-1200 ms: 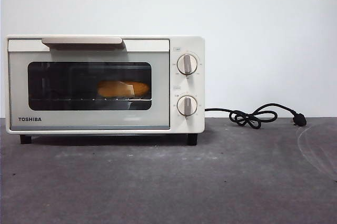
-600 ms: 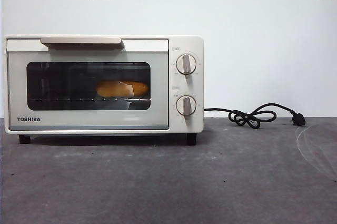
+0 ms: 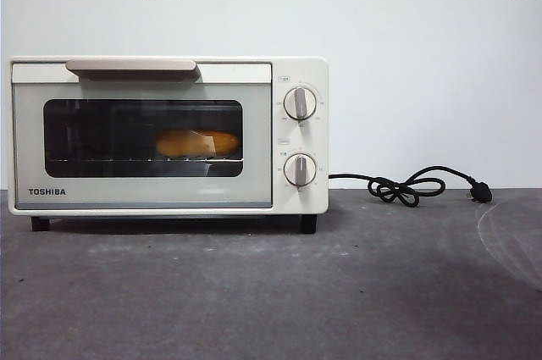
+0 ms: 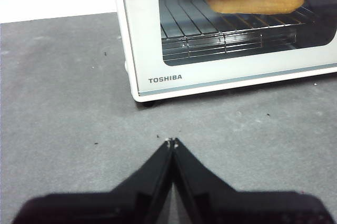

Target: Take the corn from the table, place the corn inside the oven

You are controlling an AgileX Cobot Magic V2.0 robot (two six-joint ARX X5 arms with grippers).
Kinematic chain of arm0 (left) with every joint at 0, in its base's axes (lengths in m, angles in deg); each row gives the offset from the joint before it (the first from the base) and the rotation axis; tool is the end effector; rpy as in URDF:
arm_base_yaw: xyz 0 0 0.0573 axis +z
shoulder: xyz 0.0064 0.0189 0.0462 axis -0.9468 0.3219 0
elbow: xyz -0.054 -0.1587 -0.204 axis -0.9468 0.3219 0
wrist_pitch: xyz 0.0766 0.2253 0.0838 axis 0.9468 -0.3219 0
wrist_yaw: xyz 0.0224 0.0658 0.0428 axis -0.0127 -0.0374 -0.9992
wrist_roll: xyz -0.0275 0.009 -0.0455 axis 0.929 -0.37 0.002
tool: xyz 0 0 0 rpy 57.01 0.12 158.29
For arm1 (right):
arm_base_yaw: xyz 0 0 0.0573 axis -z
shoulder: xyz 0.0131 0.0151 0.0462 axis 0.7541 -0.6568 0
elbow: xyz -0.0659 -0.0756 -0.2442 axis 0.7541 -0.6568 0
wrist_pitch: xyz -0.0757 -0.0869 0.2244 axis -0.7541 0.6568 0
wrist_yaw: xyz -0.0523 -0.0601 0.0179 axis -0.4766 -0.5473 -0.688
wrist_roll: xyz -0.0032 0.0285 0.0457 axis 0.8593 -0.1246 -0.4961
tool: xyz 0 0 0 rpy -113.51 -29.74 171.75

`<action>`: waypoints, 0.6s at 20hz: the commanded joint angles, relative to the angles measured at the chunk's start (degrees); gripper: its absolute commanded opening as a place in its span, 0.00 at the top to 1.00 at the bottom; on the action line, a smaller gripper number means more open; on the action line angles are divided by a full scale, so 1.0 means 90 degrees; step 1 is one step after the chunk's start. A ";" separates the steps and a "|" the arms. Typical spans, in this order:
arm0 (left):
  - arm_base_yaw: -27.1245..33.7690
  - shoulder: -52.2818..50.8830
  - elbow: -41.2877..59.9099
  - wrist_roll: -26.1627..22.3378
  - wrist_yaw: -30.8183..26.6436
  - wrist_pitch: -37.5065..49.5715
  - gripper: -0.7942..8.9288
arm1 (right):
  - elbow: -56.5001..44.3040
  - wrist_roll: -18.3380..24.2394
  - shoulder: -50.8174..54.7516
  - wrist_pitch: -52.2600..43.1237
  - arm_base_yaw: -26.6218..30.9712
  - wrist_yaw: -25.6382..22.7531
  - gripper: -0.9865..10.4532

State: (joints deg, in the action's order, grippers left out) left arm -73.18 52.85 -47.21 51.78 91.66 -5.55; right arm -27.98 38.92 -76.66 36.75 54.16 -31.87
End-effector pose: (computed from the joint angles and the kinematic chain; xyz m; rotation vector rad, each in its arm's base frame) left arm 0.0950 -0.0055 0.1515 0.0461 0.2320 -0.1200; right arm 0.1006 -0.0016 0.1863 -0.1498 0.1209 0.1819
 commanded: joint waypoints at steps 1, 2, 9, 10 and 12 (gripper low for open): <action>-0.0015 0.0000 0.0051 0.0041 -0.0015 0.0046 0.92 | -0.0294 -0.0187 0.0393 0.0379 0.0007 0.0002 0.92; -0.0015 0.0000 0.0051 0.0041 -0.0015 0.0046 0.92 | -0.0396 -0.0279 0.0559 0.0631 0.0007 -0.0002 0.92; -0.0015 0.0068 0.0046 0.0041 -0.0015 0.0068 0.92 | -0.0549 -0.0784 0.0950 0.1025 -0.0206 -0.0126 0.92; -0.0015 0.0078 0.0046 0.0041 -0.0015 0.0070 0.92 | -0.0549 -0.0784 0.0950 0.1025 -0.0221 -0.0151 0.92; -0.0015 0.0102 0.0046 0.0041 -0.0015 0.0068 0.92 | -0.0549 -0.0784 0.0950 0.1025 -0.0221 -0.0243 0.92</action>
State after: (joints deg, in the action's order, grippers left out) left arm -73.18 53.75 -47.21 51.78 91.66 -5.48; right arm -32.55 32.62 -68.25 46.35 52.26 -33.83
